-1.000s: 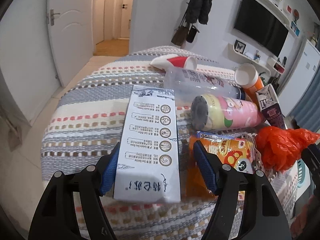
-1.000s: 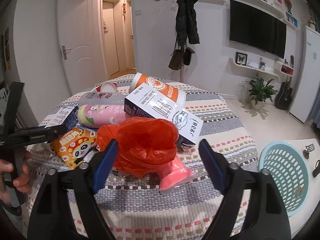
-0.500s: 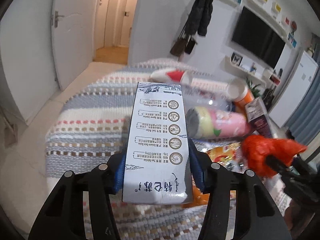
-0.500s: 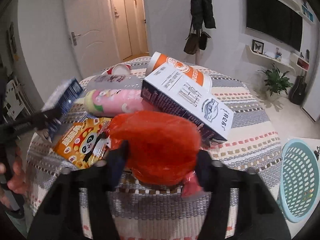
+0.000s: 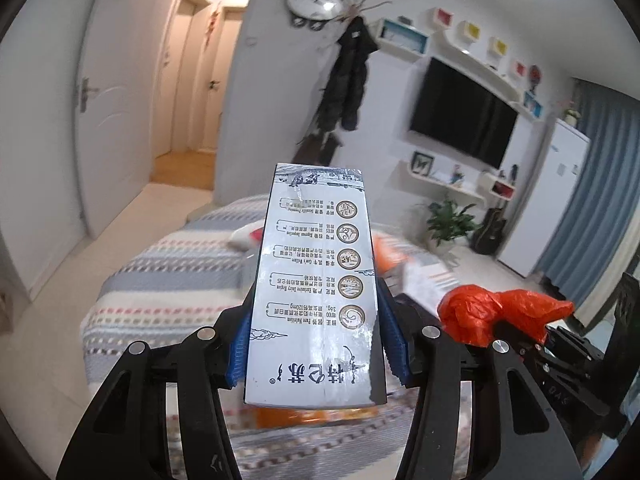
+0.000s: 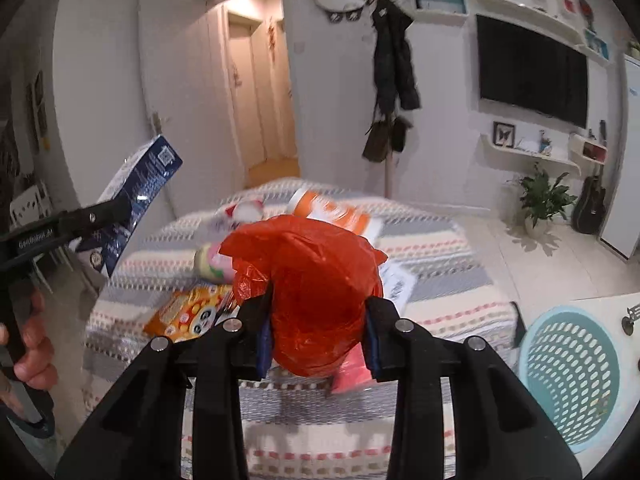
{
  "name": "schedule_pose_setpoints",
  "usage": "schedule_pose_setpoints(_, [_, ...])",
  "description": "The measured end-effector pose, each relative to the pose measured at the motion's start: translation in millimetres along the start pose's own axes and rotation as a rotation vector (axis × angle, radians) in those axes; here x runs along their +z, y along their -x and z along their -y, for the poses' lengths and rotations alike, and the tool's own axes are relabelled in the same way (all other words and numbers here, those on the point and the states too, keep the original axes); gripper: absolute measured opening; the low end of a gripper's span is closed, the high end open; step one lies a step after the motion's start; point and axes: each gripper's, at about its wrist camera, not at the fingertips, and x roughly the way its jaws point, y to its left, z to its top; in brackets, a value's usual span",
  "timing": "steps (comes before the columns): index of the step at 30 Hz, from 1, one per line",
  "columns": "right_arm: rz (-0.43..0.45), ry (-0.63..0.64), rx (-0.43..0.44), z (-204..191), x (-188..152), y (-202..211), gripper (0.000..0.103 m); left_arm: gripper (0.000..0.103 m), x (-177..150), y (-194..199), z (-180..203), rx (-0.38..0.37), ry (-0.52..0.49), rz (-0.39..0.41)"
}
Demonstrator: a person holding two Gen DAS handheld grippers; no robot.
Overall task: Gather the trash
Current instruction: 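Carry both items to the blue basket and open both tools to drop them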
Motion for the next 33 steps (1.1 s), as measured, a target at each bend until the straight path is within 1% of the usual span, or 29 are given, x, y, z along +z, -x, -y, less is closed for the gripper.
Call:
schedule_pose_setpoints(2, [0.03,-0.019,-0.019,12,5,13,0.032,0.052,2,2,16,-0.028,-0.016,0.013])
schedule_pose_setpoints(6, [0.06,-0.054,-0.058,39,9,30,0.032,0.052,1,1,51,-0.078,-0.058,0.021])
schedule_pose_setpoints(10, [0.084,-0.085,-0.131,68,7,45,0.032,0.052,-6,-7,81,-0.124,-0.082,0.003])
schedule_pose_setpoints(14, [0.107,-0.135,-0.213,106,2,62,0.032,0.052,-13,-17,112,-0.178,-0.111,-0.019])
schedule_pose_setpoints(18, [0.112,-0.202,-0.297,149,-12,77,0.032,0.052,-22,-38,159,-0.266,-0.146,-0.059])
schedule_pose_setpoints(20, [0.106,-0.241,-0.335,170,-21,82,0.032,0.052,-29,-48,177,-0.303,-0.162,-0.085])
schedule_pose_setpoints(22, [0.09,-0.291,-0.376,195,-32,87,0.032,0.052,-41,-63,202,-0.349,-0.182,-0.131])
schedule_pose_setpoints(27, [0.034,-0.417,-0.458,252,-65,90,0.032,0.052,-68,-105,262,-0.431,-0.247,-0.233])
schedule_pose_setpoints(29, [-0.001,-0.465,-0.484,276,-78,88,0.032,0.052,-79,-123,286,-0.448,-0.28,-0.274])
schedule_pose_setpoints(32, [-0.06,-0.514,-0.511,302,-98,83,0.032,0.052,-88,-147,306,-0.455,-0.308,-0.317])
schedule_pose_setpoints(33, [-0.084,-0.528,-0.515,309,-106,80,0.032,0.052,-93,-156,313,-0.46,-0.31,-0.343])
